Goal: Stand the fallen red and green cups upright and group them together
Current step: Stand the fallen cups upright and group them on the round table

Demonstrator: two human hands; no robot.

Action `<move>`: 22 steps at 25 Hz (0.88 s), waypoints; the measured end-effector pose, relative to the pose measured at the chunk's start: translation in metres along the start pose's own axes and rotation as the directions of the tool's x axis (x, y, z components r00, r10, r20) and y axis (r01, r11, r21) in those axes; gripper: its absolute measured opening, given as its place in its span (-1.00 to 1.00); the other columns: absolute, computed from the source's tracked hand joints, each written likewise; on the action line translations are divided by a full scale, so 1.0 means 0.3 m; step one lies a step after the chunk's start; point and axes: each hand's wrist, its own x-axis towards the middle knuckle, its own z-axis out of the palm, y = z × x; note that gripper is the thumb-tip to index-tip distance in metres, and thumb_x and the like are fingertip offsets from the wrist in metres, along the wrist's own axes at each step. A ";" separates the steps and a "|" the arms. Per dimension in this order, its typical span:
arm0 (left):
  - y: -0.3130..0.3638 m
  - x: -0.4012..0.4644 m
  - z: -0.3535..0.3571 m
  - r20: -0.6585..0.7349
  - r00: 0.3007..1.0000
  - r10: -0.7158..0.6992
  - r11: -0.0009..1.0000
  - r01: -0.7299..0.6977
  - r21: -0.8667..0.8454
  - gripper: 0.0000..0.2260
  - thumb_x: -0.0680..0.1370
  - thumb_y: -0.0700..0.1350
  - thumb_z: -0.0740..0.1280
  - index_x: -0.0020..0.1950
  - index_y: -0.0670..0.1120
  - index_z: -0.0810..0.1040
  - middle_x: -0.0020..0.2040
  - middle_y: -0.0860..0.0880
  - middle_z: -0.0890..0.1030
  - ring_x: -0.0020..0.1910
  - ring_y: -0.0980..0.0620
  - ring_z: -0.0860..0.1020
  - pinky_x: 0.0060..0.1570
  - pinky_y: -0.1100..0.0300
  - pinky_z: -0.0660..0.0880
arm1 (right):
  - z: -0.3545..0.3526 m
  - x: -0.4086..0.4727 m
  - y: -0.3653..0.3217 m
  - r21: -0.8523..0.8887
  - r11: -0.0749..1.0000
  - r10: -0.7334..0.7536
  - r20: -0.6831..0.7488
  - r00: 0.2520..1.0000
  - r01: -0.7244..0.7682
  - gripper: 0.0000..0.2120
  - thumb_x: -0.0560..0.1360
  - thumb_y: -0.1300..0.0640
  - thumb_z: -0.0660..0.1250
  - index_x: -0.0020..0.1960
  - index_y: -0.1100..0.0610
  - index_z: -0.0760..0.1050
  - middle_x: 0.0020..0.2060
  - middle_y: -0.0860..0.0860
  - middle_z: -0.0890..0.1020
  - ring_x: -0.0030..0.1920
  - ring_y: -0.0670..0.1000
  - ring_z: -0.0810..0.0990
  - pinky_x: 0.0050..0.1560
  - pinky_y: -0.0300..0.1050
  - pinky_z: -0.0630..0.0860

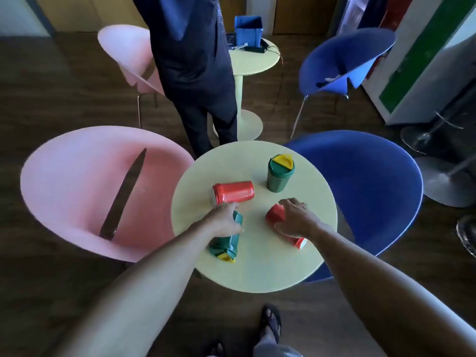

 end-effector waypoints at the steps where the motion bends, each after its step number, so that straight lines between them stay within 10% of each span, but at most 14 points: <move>1: 0.007 0.007 0.018 -0.032 0.999 -0.012 1.000 0.012 0.000 -0.36 0.41 -0.04 0.41 0.46 -0.02 0.27 0.41 -0.08 0.38 0.34 -0.08 0.38 0.27 0.11 0.38 | -0.005 0.005 0.023 0.001 1.000 0.005 -0.009 1.000 -0.005 -0.34 0.42 -0.05 0.28 0.47 0.06 0.21 0.45 0.08 0.29 0.41 0.18 0.28 0.30 0.14 0.38; 22: -0.206 0.008 0.256 -0.156 0.968 -0.195 0.978 0.204 0.045 -0.22 0.43 0.15 0.38 0.53 0.04 0.05 0.47 -0.02 0.21 0.39 -0.10 0.28 0.14 -0.02 0.40 | 0.243 0.037 0.272 0.140 0.974 0.192 -0.087 0.978 -0.179 -0.06 0.33 -0.13 0.48 0.51 0.01 0.00 0.44 0.13 0.24 0.33 0.23 0.34 0.26 0.22 0.38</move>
